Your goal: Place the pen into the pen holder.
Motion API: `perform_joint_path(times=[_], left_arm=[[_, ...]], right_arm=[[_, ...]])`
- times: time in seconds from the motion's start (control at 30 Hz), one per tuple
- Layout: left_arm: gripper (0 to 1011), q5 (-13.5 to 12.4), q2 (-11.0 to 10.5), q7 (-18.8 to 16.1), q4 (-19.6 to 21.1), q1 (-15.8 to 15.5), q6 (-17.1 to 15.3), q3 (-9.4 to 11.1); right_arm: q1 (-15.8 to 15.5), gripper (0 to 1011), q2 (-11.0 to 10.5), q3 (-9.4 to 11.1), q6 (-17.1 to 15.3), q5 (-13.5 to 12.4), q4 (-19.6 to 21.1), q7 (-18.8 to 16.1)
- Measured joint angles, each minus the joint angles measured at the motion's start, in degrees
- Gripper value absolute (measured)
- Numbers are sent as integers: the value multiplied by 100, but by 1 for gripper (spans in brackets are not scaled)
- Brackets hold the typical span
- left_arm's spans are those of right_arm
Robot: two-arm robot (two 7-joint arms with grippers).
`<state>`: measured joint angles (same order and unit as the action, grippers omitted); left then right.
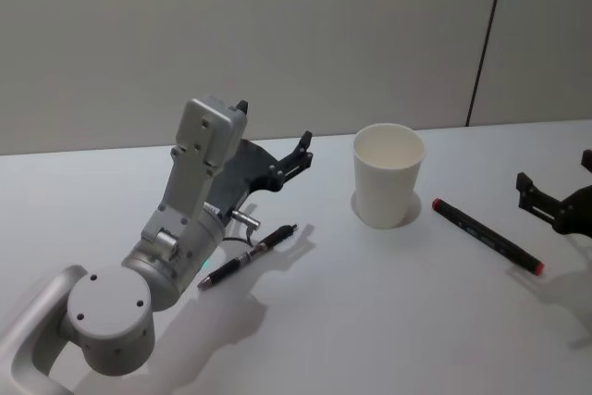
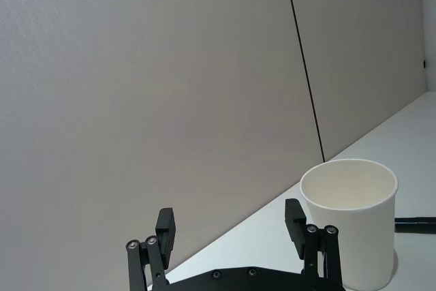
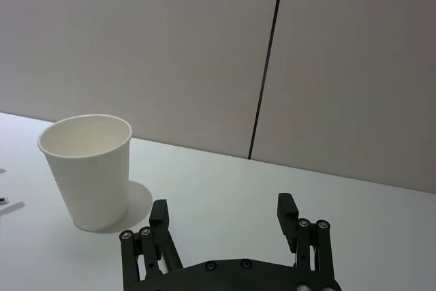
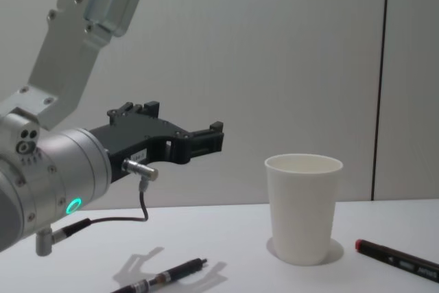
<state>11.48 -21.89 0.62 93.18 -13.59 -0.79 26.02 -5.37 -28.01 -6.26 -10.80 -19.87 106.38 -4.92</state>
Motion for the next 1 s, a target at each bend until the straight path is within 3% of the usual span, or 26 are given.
perform_joint_path(times=[0.53, 1.0], left_arm=[[1001, 0, 0, 0, 0, 0, 0, 0], [1001, 0, 0, 0, 0, 0, 0, 0]], right_arm=[[301, 1001, 34, -55, -661, 254, -186, -235], [678, 1001, 206, -220, -1113, 594, -544, -554]])
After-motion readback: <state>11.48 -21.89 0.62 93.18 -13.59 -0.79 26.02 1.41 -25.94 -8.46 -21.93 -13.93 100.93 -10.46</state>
